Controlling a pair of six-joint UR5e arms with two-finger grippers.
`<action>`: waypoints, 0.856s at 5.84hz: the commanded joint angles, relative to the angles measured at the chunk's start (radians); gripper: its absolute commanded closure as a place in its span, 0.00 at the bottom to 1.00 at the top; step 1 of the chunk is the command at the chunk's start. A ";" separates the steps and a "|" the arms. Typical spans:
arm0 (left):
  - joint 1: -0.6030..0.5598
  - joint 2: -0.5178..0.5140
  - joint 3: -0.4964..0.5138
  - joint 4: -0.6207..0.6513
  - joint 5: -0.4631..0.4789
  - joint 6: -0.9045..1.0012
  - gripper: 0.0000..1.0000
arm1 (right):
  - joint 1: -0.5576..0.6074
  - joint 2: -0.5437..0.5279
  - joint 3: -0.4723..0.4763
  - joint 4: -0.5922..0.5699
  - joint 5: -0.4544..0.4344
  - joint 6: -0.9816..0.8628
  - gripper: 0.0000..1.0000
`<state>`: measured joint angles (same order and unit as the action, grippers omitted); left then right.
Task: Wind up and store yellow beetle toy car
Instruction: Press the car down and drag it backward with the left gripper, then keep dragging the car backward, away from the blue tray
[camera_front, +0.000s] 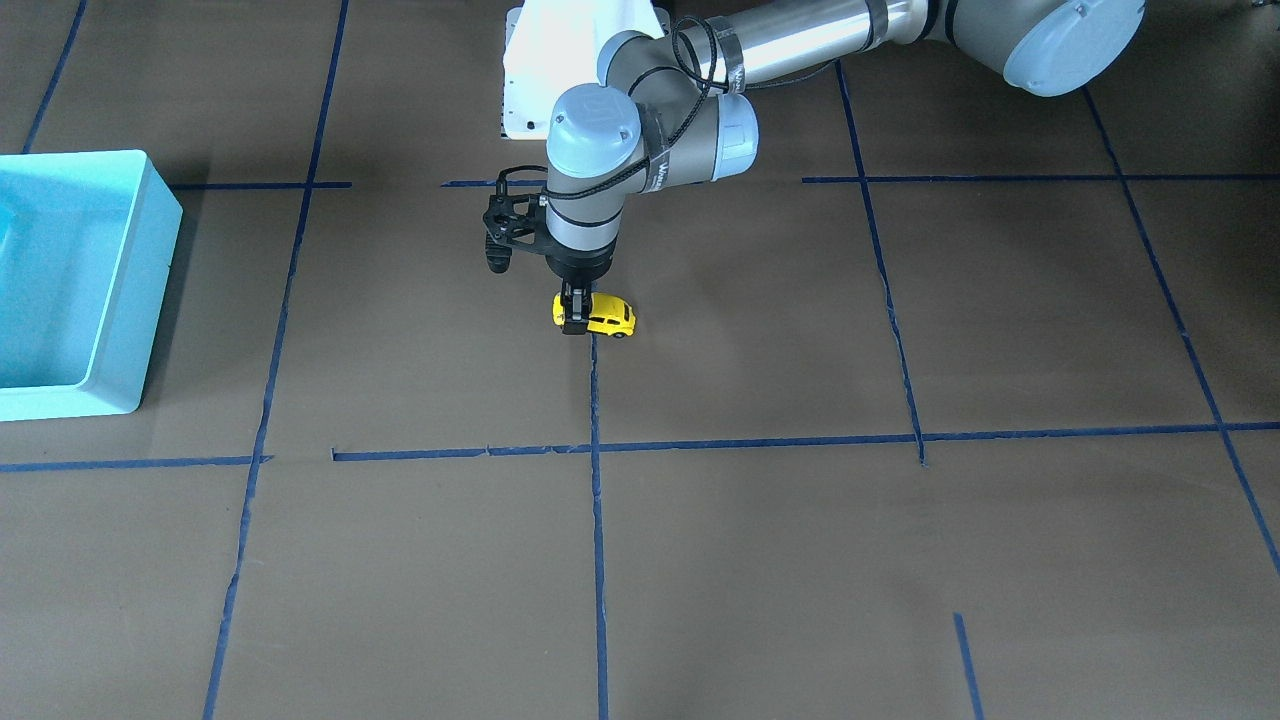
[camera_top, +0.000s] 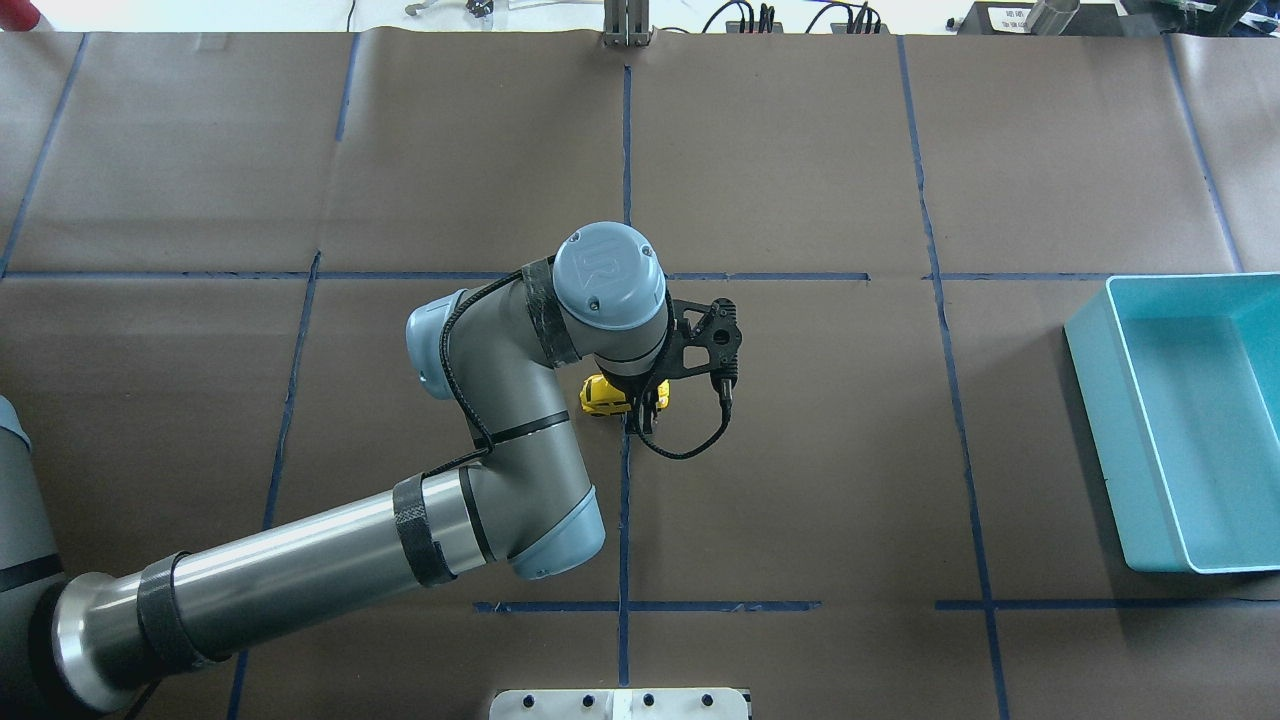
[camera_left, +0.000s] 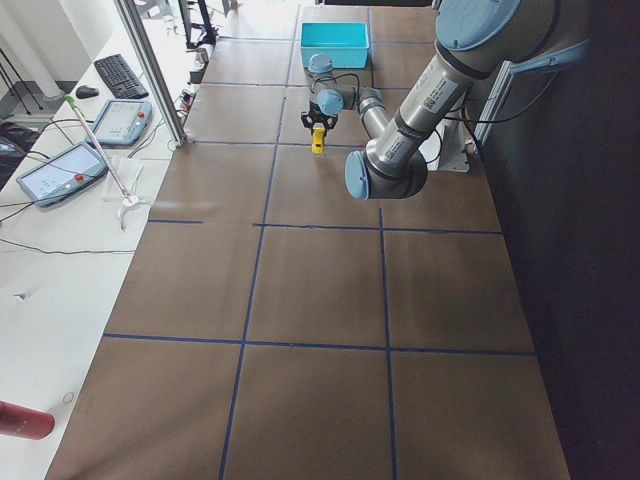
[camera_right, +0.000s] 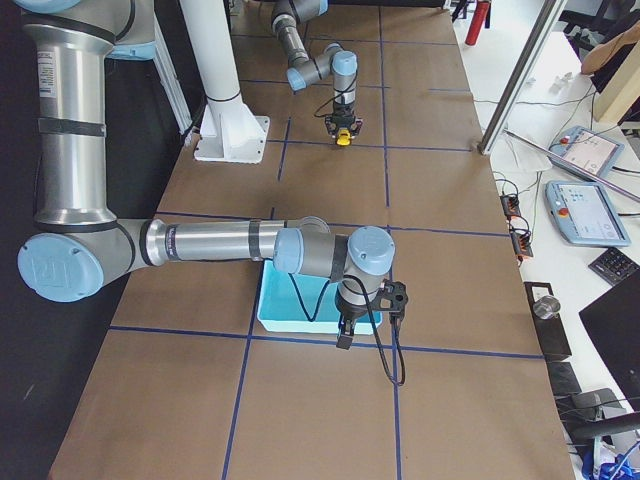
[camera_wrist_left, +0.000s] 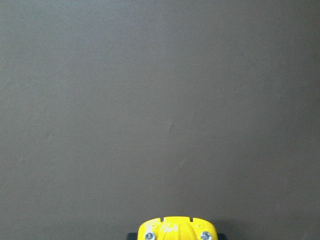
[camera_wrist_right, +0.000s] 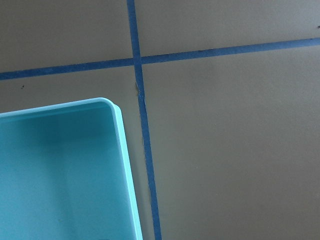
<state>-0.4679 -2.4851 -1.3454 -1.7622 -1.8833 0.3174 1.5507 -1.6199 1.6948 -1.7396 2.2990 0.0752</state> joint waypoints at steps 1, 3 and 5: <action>0.000 0.003 0.005 -0.002 0.000 0.002 1.00 | 0.000 0.000 0.000 0.000 0.000 0.000 0.00; 0.000 0.006 0.005 -0.009 0.000 0.002 1.00 | -0.001 0.000 0.000 0.000 0.000 0.000 0.00; 0.000 0.014 0.005 -0.019 0.001 0.002 1.00 | 0.000 0.000 -0.001 0.000 -0.001 -0.003 0.00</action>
<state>-0.4679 -2.4739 -1.3408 -1.7786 -1.8826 0.3190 1.5505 -1.6199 1.6948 -1.7395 2.2990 0.0735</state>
